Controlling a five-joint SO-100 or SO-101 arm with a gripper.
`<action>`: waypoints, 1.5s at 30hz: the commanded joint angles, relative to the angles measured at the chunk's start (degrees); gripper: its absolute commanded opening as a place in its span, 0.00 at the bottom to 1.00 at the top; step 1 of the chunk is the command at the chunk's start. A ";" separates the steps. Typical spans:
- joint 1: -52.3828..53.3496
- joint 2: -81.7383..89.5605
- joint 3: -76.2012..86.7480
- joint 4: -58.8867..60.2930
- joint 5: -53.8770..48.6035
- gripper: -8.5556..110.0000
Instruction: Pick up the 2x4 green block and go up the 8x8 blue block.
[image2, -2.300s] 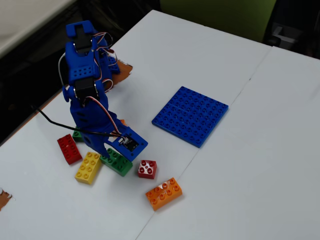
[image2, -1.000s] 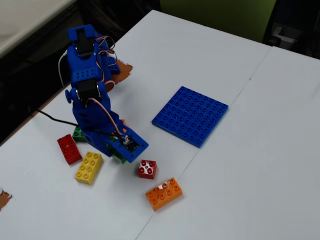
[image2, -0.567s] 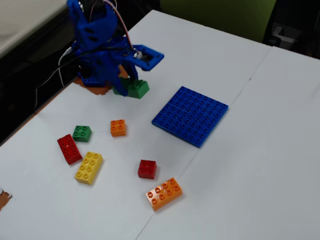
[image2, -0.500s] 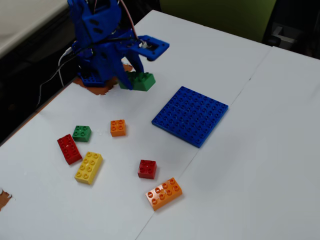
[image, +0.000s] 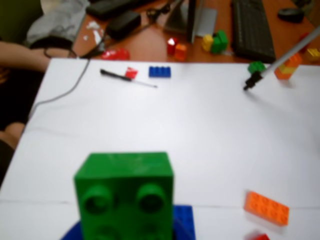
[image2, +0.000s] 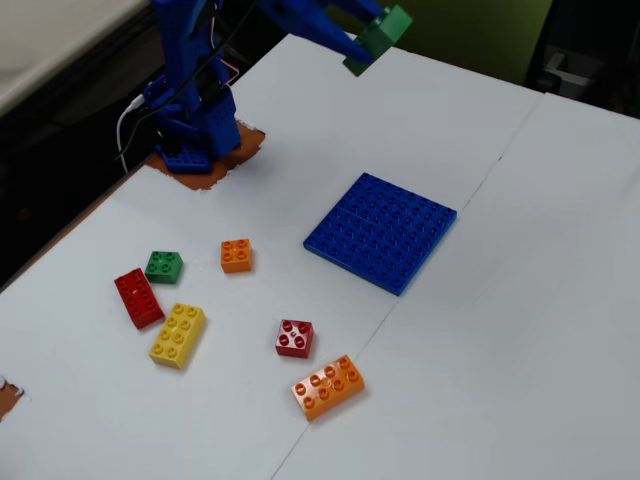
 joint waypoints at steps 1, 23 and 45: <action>-1.14 -2.72 -1.23 -6.68 1.05 0.07; 1.32 -24.35 -6.50 14.59 1.58 0.07; 4.57 -27.95 -7.12 18.63 -3.43 0.07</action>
